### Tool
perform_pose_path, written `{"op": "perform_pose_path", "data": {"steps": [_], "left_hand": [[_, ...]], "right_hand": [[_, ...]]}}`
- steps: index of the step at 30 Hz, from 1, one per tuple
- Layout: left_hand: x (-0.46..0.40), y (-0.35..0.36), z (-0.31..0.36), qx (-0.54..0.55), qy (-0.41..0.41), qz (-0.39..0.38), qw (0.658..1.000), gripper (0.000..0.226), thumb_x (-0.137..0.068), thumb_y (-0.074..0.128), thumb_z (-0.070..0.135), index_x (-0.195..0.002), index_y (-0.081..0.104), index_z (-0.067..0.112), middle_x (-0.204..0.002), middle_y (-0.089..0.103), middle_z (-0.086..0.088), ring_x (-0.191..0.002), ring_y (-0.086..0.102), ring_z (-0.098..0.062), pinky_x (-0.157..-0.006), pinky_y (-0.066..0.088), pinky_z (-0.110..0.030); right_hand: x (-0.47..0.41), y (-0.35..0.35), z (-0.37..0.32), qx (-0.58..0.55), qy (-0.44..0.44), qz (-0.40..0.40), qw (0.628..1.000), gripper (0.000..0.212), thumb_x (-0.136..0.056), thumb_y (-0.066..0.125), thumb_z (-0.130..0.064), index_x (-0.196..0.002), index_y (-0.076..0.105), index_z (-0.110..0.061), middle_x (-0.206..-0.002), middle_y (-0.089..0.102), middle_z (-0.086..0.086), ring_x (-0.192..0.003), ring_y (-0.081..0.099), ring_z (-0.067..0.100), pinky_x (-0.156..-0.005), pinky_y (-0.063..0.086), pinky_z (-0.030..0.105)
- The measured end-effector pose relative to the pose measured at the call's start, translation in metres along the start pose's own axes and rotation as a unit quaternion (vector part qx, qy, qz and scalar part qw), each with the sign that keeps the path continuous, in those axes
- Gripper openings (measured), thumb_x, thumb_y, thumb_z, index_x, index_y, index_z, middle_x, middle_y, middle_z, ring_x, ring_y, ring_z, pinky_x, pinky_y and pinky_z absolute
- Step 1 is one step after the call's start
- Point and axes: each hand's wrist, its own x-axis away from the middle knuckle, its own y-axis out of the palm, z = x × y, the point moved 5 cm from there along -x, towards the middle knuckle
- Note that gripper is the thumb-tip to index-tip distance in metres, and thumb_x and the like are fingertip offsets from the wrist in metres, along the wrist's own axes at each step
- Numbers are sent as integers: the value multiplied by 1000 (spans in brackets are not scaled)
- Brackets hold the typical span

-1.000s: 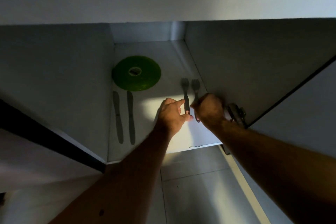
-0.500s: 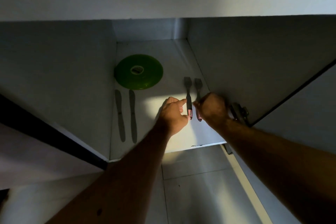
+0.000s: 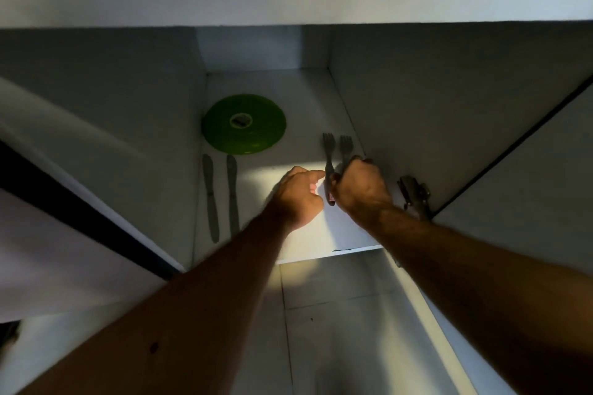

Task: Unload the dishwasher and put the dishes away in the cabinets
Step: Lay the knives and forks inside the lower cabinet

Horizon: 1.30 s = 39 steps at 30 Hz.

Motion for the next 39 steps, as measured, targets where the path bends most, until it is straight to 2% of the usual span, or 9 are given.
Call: {"op": "perform_pose_path", "data": {"steps": [4, 7, 9, 11, 18, 21, 29, 34, 39], "left_hand": [[20, -18, 1, -55, 27, 28, 998, 75, -70, 39, 18, -144, 47, 6, -146, 47, -14, -137, 39, -27, -117, 23, -27], [48, -26, 4, -86, -6, -6, 996, 74, -80, 45, 7, -152, 30, 10, -160, 26, -7, -149, 15, -18, -117, 5, -20], [71, -31, 5, -97, -23, -20, 995, 78, -82, 47, -4, -155, 23, 12, -163, 19, -3, -151, 7, -15, -114, 0, -17], [95, -35, 9, -118, -11, -33, 992, 78, -84, 48, -5, -156, 20, 11, -163, 15, -4, -151, 4, -16, -113, -2, -15], [208, -88, 64, -128, -13, -17, 992, 73, -87, 46, -3, -154, 21, 8, -162, 19, -7, -151, 9, -19, -122, 8, -29], [250, -124, 112, -123, -42, -15, 991, 76, -86, 47, -4, -155, 19, 13, -162, 19, -1, -151, 7, -15, -122, 11, -29], [337, -215, 261, -126, -29, 28, 991, 69, -93, 47, -5, -155, 23, 13, -162, 21, -3, -151, 10, -16, -121, 11, -27], [378, -231, 310, -128, 4, 35, 991, 67, -93, 50, -7, -153, 29, 14, -160, 27, -1, -150, 16, -14, -122, 19, -32], [411, -271, 369, -132, -33, 54, 989, 65, -96, 46, -3, -155, 26, 15, -161, 23, 0, -150, 14, -12, -121, 15, -27]], "right_hand": [[21, -17, -7, 96, -58, 46, 993, 53, -94, 54, -47, -131, 49, -11, -123, 52, 14, -105, 58, 30, -84, 52, 39], [47, -25, -5, 88, -83, 39, 992, 57, -96, 50, -42, -141, 40, -9, -138, 42, 16, -123, 46, 36, -98, 43, 43], [68, -30, -8, 72, -88, 23, 993, 57, -98, 48, -39, -143, 39, -7, -144, 39, 16, -133, 37, 37, -109, 36, 44], [86, -40, -13, 67, -89, 15, 994, 58, -99, 46, -38, -145, 37, -5, -149, 36, 16, -140, 29, 36, -115, 30, 46], [181, -92, -27, 91, -113, -32, 989, 66, -100, 46, -45, -149, 32, -3, -156, 29, 15, -147, 19, 34, -120, 22, 47], [233, -131, -43, 88, -124, -58, 987, 66, -100, 47, -45, -150, 31, -4, -158, 26, 15, -149, 15, 34, -121, 20, 46], [345, -274, -97, 23, -118, -50, 991, 61, -100, 49, -41, -147, 35, -4, -156, 30, 12, -147, 19, 31, -119, 26, 44], [396, -326, -111, 37, -131, -75, 988, 64, -100, 50, -41, -149, 32, -6, -157, 27, 12, -149, 15, 31, -120, 23, 41], [444, -402, -104, 38, -145, -62, 987, 63, -99, 52, -38, -150, 32, -8, -158, 27, 9, -149, 15, 30, -121, 23, 43]]}}
